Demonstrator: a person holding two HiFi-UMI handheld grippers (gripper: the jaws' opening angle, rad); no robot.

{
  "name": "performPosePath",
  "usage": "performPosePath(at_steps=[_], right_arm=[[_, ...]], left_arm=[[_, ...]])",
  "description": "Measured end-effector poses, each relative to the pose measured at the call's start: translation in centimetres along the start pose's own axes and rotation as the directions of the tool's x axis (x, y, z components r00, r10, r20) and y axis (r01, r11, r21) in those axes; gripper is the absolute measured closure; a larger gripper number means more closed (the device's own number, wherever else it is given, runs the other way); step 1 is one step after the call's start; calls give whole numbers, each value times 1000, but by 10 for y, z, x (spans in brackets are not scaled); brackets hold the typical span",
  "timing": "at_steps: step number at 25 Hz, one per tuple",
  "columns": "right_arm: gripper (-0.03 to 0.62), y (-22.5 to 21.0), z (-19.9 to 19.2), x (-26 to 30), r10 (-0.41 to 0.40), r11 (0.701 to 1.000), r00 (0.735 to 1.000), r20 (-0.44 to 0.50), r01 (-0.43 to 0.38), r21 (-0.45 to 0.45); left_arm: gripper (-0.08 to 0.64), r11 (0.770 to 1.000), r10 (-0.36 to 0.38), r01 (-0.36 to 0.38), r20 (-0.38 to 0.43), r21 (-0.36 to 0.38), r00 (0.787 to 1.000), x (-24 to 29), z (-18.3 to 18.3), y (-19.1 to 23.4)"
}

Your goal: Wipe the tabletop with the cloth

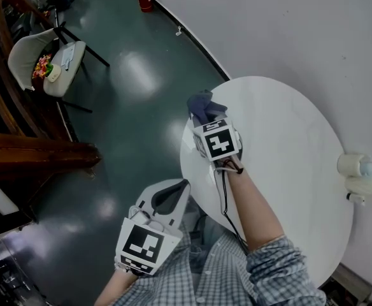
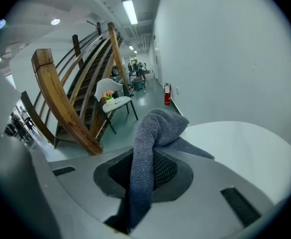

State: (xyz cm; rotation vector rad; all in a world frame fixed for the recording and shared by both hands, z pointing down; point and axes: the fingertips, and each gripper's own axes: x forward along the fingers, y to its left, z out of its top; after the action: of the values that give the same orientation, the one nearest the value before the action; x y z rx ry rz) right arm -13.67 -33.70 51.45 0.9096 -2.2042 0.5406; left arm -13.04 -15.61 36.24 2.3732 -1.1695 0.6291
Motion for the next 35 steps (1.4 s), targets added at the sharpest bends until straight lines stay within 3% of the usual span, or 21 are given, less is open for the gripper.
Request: performPosePath(at_steps=[9,16,25,35], right_arm=[[540,-60,-19,-32,-104,992,994,22,103,70],[540,-130,-60,-79,-227,964,974,29,220,152],[540,-219,-116,-144,-376,892,926,0,362,270],[540,-319,-175,-213,-515,787,855,-60,499,364]], left_arm=[[555,998,-50,50,-8,30,999,14,7,-14],[555,994,-89,90,-14,60,996,34,16,-41],[555,992,-104,106,-28,69,994,48,17,-68],[555,991,-101,105,-47,85,994,62,19,-93]])
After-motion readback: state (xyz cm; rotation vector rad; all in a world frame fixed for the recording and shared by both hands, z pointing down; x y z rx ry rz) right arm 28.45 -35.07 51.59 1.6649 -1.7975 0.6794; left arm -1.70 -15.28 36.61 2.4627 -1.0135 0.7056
